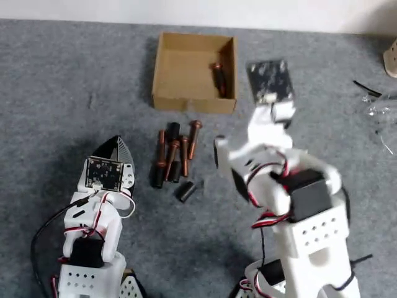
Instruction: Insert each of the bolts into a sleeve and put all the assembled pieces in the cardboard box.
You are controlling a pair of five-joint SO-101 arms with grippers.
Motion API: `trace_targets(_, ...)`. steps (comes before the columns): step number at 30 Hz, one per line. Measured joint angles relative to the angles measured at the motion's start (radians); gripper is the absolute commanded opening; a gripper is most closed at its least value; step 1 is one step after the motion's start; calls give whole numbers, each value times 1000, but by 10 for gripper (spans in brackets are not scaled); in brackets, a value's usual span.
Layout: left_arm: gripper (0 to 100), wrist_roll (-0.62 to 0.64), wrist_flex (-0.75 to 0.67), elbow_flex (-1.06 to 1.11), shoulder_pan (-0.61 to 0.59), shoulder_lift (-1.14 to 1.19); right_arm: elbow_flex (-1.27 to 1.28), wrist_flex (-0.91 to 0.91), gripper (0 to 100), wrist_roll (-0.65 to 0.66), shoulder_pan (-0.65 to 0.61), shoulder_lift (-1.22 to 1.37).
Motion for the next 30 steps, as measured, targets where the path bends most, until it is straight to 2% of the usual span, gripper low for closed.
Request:
trace_targets(5, 7, 0, 0, 0, 0, 0, 387, -216, 178, 0, 0, -101)
trace_targets(9, 7, 0, 0, 0, 0, 0, 588, -321, 178, -23, -14, -114)
trace_targets(12, 7, 0, 0, 0, 0, 0, 664, -362, 178, -124, -86, -115)
trace_targets(16, 7, 0, 0, 0, 0, 0, 804, -477, 178, -269, -250, -117)
trace_targets(22, 7, 0, 0, 0, 0, 0, 997, -736, 178, -321, -459, -129)
trace_targets(30, 7, 0, 0, 0, 0, 0, 1048, -838, 177, -437, -485, -130)
